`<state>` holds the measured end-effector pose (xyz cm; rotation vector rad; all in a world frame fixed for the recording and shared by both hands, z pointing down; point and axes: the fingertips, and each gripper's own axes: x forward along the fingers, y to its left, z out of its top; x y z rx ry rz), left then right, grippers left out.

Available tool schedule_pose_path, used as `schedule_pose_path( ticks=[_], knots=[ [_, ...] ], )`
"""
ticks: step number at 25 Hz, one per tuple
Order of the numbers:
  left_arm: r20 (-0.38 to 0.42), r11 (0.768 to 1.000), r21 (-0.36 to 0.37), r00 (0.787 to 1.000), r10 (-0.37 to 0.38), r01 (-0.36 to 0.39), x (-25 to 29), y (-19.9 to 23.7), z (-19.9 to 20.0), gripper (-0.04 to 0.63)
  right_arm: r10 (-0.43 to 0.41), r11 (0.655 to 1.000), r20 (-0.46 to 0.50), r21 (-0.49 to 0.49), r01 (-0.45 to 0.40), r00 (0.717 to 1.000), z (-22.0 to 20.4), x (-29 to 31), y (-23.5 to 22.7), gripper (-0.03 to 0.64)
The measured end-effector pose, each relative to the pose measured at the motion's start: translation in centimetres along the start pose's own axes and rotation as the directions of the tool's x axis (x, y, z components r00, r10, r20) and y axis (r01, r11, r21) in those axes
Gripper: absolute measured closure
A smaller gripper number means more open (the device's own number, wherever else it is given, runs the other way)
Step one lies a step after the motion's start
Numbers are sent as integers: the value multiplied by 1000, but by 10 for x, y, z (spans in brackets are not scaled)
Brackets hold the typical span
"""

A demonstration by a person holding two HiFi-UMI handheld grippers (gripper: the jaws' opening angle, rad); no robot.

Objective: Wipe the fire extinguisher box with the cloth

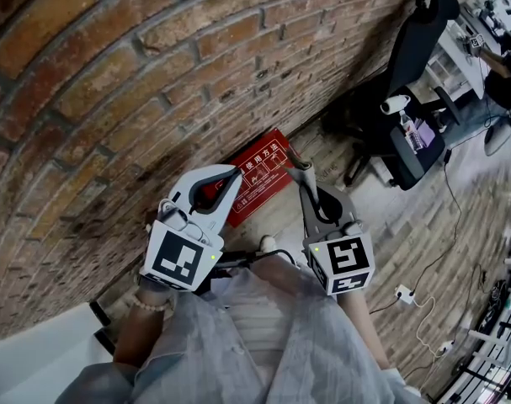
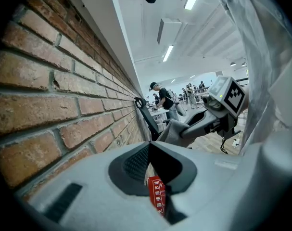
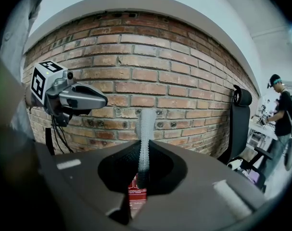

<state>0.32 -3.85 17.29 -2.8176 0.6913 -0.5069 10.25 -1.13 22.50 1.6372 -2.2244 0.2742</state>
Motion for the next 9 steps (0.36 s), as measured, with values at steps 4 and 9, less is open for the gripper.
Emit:
schedule_pose_path(
  ticks=[4,9],
  knots=[
    [-7,1000,17,1000,-15,15,2,-4,1,598,2,1000,-9,0,-2,1000,-3,-1,0,598],
    [-5,1000,20,1000,-14,14,3,-4,2,598,11,1000,-5,-5,-11,1000,-2,-1,3,598]
  ],
)
